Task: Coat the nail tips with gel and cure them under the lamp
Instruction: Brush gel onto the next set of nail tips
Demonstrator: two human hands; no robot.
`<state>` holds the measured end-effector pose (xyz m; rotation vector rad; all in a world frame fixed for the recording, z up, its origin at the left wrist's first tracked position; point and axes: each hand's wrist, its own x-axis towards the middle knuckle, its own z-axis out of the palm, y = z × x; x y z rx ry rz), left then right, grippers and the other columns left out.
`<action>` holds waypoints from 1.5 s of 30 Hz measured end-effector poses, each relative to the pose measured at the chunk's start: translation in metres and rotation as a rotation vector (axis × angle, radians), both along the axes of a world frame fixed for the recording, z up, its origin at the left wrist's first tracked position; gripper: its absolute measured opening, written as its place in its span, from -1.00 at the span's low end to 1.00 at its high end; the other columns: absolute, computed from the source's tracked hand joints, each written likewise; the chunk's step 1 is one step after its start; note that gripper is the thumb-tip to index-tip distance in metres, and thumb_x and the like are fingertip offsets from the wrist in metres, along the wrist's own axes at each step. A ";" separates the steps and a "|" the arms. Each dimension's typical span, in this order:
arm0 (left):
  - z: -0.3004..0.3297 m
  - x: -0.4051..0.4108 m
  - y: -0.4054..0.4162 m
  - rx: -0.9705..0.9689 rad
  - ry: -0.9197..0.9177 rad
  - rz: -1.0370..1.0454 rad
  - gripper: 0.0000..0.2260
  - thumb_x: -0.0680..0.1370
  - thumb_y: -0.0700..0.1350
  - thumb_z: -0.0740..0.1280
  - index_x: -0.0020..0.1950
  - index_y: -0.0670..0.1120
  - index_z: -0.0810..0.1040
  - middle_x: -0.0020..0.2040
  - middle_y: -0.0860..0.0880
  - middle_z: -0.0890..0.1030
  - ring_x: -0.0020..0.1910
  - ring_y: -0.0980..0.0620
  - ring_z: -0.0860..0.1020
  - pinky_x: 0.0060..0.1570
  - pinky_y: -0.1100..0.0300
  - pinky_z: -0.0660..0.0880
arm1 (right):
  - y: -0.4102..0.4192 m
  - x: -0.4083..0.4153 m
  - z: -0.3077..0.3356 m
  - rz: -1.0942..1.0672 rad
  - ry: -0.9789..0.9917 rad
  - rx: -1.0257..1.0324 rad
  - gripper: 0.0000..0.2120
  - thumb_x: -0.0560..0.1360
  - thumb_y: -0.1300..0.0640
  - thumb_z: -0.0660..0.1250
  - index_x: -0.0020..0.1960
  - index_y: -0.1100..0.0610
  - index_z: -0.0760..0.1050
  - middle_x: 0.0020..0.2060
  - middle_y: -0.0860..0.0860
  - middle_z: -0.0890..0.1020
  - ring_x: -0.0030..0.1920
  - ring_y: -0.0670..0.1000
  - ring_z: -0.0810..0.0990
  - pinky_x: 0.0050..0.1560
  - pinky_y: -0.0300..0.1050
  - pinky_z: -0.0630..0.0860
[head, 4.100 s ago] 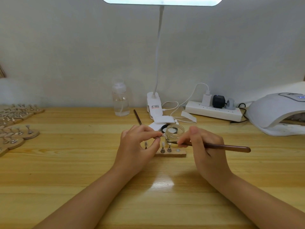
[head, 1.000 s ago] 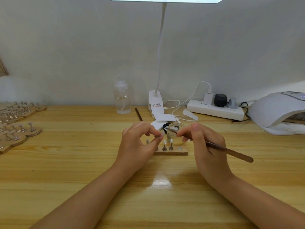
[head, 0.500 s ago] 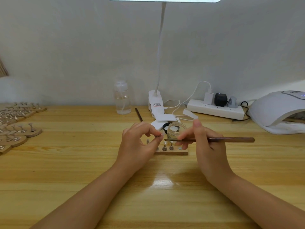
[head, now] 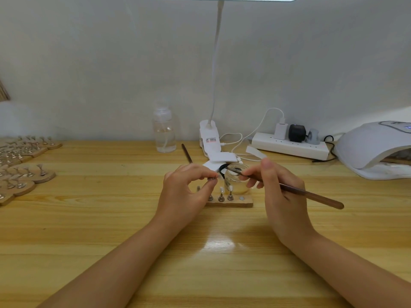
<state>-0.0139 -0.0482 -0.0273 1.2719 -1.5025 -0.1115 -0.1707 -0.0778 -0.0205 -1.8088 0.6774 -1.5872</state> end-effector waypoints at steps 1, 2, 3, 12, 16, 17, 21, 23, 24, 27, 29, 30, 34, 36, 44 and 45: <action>0.000 0.000 0.000 0.001 0.009 -0.002 -0.88 0.40 -0.25 0.44 -0.13 -0.06 0.66 -0.19 0.19 0.57 -0.11 0.13 0.53 0.09 -0.19 0.38 | 0.000 0.000 0.000 0.005 0.007 -0.007 -0.68 0.54 -0.03 0.12 -0.23 0.06 0.56 -0.25 -0.07 0.63 -0.27 -0.17 0.57 -0.25 -0.45 0.42; 0.001 -0.001 0.000 0.005 0.014 -0.004 -0.87 0.40 -0.25 0.43 -0.11 -0.06 0.66 -0.18 0.20 0.57 -0.10 0.11 0.54 0.10 -0.19 0.38 | 0.000 0.001 -0.001 0.011 0.012 -0.012 -0.67 0.52 -0.06 0.10 -0.22 0.05 0.56 -0.25 -0.07 0.63 -0.27 -0.16 0.58 -0.24 -0.44 0.43; 0.001 -0.001 0.000 0.011 0.010 -0.005 -0.87 0.41 -0.25 0.43 -0.10 -0.05 0.66 -0.17 0.20 0.57 -0.08 0.10 0.54 0.10 -0.19 0.38 | 0.000 0.001 -0.001 0.014 0.016 -0.016 -0.66 0.51 -0.07 0.08 -0.22 0.04 0.56 -0.25 -0.07 0.63 -0.27 -0.15 0.58 -0.23 -0.41 0.45; -0.002 0.001 -0.002 0.013 -0.034 -0.008 -0.86 0.44 -0.24 0.40 -0.05 -0.07 0.66 -0.19 0.20 0.56 -0.06 0.08 0.53 0.08 -0.19 0.38 | 0.001 0.002 -0.002 0.055 0.039 -0.009 -0.62 0.49 -0.10 0.07 -0.28 0.03 0.56 -0.33 -0.01 0.63 -0.37 -0.11 0.56 -0.28 -0.36 0.46; -0.002 0.001 -0.002 0.003 -0.038 -0.008 -0.87 0.44 -0.24 0.40 -0.06 -0.08 0.67 -0.21 0.22 0.55 -0.08 0.09 0.54 0.07 -0.19 0.39 | 0.000 0.002 -0.001 0.020 0.033 -0.046 -0.64 0.51 -0.06 0.06 -0.23 0.04 0.56 -0.29 -0.06 0.63 -0.33 -0.12 0.56 -0.26 -0.38 0.45; -0.002 0.001 -0.003 0.003 -0.038 -0.007 -0.87 0.44 -0.24 0.40 -0.06 -0.08 0.67 -0.21 0.22 0.55 -0.08 0.08 0.54 0.07 -0.19 0.39 | -0.001 0.002 -0.001 0.019 0.049 -0.044 -0.65 0.51 -0.06 0.07 -0.21 0.03 0.56 -0.27 -0.07 0.63 -0.31 -0.13 0.56 -0.25 -0.39 0.45; -0.002 0.000 -0.002 0.008 -0.024 -0.010 -0.86 0.44 -0.24 0.40 -0.05 -0.07 0.66 -0.22 0.22 0.55 -0.08 0.08 0.54 0.07 -0.20 0.38 | 0.001 0.004 -0.001 0.063 0.007 0.024 -0.60 0.48 -0.11 0.07 -0.30 0.06 0.56 -0.35 0.02 0.64 -0.41 -0.07 0.54 -0.30 -0.33 0.47; -0.002 0.001 -0.002 0.011 -0.027 -0.010 -0.86 0.44 -0.23 0.40 -0.05 -0.06 0.66 -0.22 0.23 0.55 -0.08 0.10 0.54 0.08 -0.19 0.38 | 0.002 0.003 0.000 0.049 -0.009 0.003 -0.60 0.49 -0.11 0.05 -0.29 0.05 0.55 -0.34 0.04 0.63 -0.43 -0.05 0.52 -0.33 -0.32 0.47; -0.002 0.001 -0.002 0.014 -0.030 -0.011 -0.86 0.44 -0.23 0.39 -0.04 -0.06 0.66 -0.22 0.23 0.55 -0.08 0.11 0.53 0.08 -0.19 0.38 | 0.002 0.003 0.000 0.041 0.008 -0.016 -0.62 0.49 -0.10 0.04 -0.27 0.04 0.55 -0.31 0.02 0.63 -0.42 -0.05 0.51 -0.32 -0.32 0.47; -0.002 0.001 -0.002 0.029 -0.027 -0.010 -0.85 0.44 -0.23 0.39 -0.03 -0.06 0.66 -0.20 0.22 0.56 -0.07 0.10 0.53 0.10 -0.17 0.38 | 0.001 0.003 0.001 0.060 0.065 -0.012 -0.63 0.49 -0.12 0.04 -0.23 0.02 0.54 -0.27 -0.01 0.63 -0.40 -0.06 0.51 -0.30 -0.33 0.47; -0.001 0.000 -0.002 0.034 -0.025 -0.012 -0.85 0.45 -0.23 0.39 -0.03 -0.05 0.66 -0.20 0.23 0.55 -0.06 0.09 0.54 0.10 -0.18 0.38 | 0.002 0.004 0.000 0.085 0.031 0.036 -0.57 0.47 -0.15 0.05 -0.28 0.08 0.56 -0.34 0.05 0.63 -0.43 -0.06 0.52 -0.33 -0.33 0.47; -0.001 0.000 -0.002 0.037 -0.023 -0.013 -0.85 0.45 -0.23 0.39 -0.03 -0.05 0.66 -0.21 0.23 0.55 -0.06 0.09 0.54 0.10 -0.18 0.37 | 0.002 0.003 -0.001 0.090 0.000 0.053 -0.55 0.46 -0.16 0.05 -0.31 0.09 0.56 -0.38 0.06 0.63 -0.45 -0.06 0.52 -0.35 -0.32 0.47; -0.002 0.001 -0.002 0.043 -0.021 -0.013 -0.85 0.45 -0.22 0.39 -0.03 -0.06 0.66 -0.21 0.23 0.55 -0.07 0.09 0.54 0.10 -0.18 0.38 | 0.000 0.002 0.001 0.032 0.019 -0.008 -0.65 0.54 -0.05 0.11 -0.25 0.06 0.56 -0.31 -0.02 0.63 -0.39 -0.08 0.53 -0.30 -0.42 0.41; -0.002 0.001 -0.002 0.040 -0.021 -0.012 -0.86 0.45 -0.22 0.39 -0.03 -0.06 0.66 -0.21 0.22 0.55 -0.07 0.09 0.54 0.09 -0.18 0.38 | 0.000 0.002 0.000 0.043 0.027 0.019 -0.65 0.54 -0.04 0.11 -0.26 0.07 0.56 -0.32 -0.02 0.64 -0.37 -0.10 0.55 -0.30 -0.42 0.42; -0.002 0.000 -0.002 0.035 0.000 0.003 -0.84 0.46 -0.23 0.37 -0.02 -0.05 0.65 -0.19 0.20 0.56 -0.04 0.09 0.53 0.12 -0.17 0.36 | -0.003 -0.003 0.000 0.029 -0.034 -0.021 -0.60 0.51 -0.11 0.03 -0.24 0.05 0.55 -0.47 0.11 0.52 -0.48 -0.12 0.47 -0.40 -0.38 0.38; -0.001 0.000 -0.001 0.033 0.005 0.005 -0.84 0.46 -0.24 0.37 -0.02 -0.05 0.65 -0.18 0.20 0.56 -0.04 0.09 0.52 0.12 -0.17 0.36 | -0.003 -0.003 0.001 0.019 -0.006 -0.046 -0.67 0.52 -0.08 0.05 -0.17 0.01 0.54 -0.45 0.07 0.55 -0.45 -0.13 0.49 -0.38 -0.36 0.42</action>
